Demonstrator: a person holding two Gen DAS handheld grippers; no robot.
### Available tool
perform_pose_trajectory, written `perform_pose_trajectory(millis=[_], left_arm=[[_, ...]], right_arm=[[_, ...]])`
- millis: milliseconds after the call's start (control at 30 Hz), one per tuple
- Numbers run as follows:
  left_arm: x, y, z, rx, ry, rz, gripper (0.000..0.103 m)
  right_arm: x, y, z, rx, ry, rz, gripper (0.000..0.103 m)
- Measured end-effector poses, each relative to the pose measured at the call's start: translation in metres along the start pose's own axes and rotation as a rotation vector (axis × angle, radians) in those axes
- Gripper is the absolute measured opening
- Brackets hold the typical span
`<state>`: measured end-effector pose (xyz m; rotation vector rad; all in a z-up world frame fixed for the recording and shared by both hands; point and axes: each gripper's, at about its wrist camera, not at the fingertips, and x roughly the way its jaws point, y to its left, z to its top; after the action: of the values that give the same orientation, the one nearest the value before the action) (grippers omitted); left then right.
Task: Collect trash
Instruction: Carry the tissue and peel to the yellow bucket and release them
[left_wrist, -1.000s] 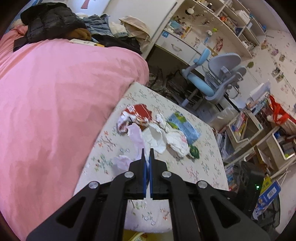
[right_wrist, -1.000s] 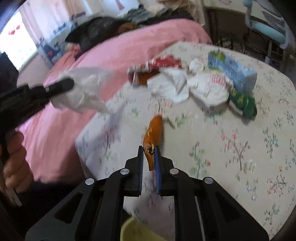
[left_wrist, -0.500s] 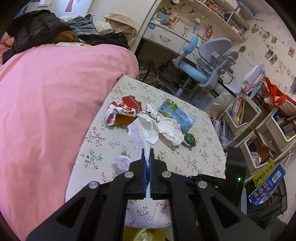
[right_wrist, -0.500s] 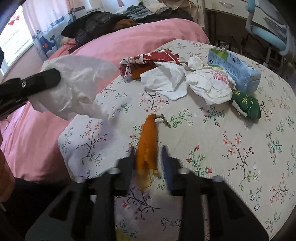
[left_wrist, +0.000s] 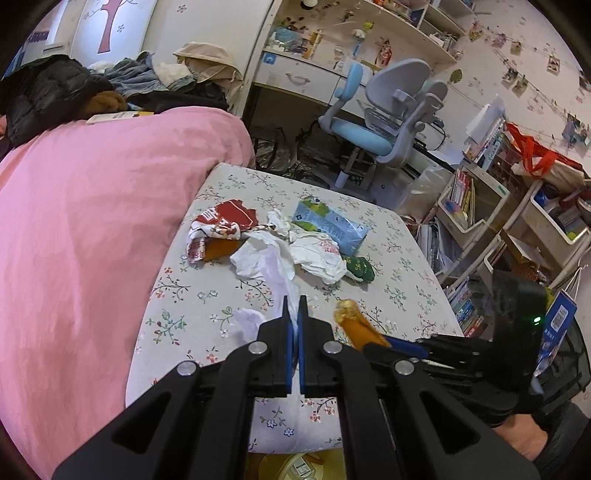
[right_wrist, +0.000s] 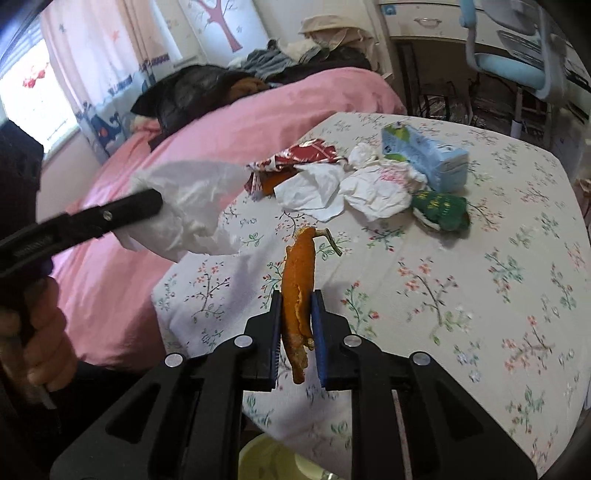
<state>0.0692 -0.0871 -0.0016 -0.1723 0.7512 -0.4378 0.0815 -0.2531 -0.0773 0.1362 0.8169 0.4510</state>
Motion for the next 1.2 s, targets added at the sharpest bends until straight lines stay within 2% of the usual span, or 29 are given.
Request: perform_pose_trajectory(millis=[233, 500, 700, 900, 1000, 1067, 1200], left_arm=[[-0.003, -0.01, -0.009, 0.04, 0.001, 0.014, 0.003], [-0.008, -0.028, -0.022, 0.104, -0.002, 0.03, 0.003], [-0.013, -0.037, -0.032, 0.136, -0.002, 0.028, 0.003], [-0.017, -0.045, -0.047, 0.144, 0.017, 0.011, 0.003], [-0.019, -0.052, -0.061, 0.149, 0.042, -0.003, 0.003], [-0.02, -0.055, -0.07, 0.149, 0.061, -0.011, 0.003], [-0.023, -0.066, -0.1, 0.155, 0.122, -0.032, 0.003]], right_arm=[[-0.03, 0.0, -0.024, 0.033, -0.015, 0.038, 0.015], [-0.054, 0.014, -0.067, 0.053, 0.013, 0.093, 0.015], [-0.062, 0.034, -0.101, 0.021, 0.086, 0.112, 0.015], [-0.06, 0.048, -0.14, 0.001, 0.217, 0.101, 0.018], [-0.068, 0.046, -0.143, 0.014, 0.188, 0.071, 0.031], [-0.081, 0.038, -0.14, 0.052, 0.121, 0.045, 0.043], [-0.1, 0.019, -0.133, 0.155, 0.005, 0.034, 0.045]])
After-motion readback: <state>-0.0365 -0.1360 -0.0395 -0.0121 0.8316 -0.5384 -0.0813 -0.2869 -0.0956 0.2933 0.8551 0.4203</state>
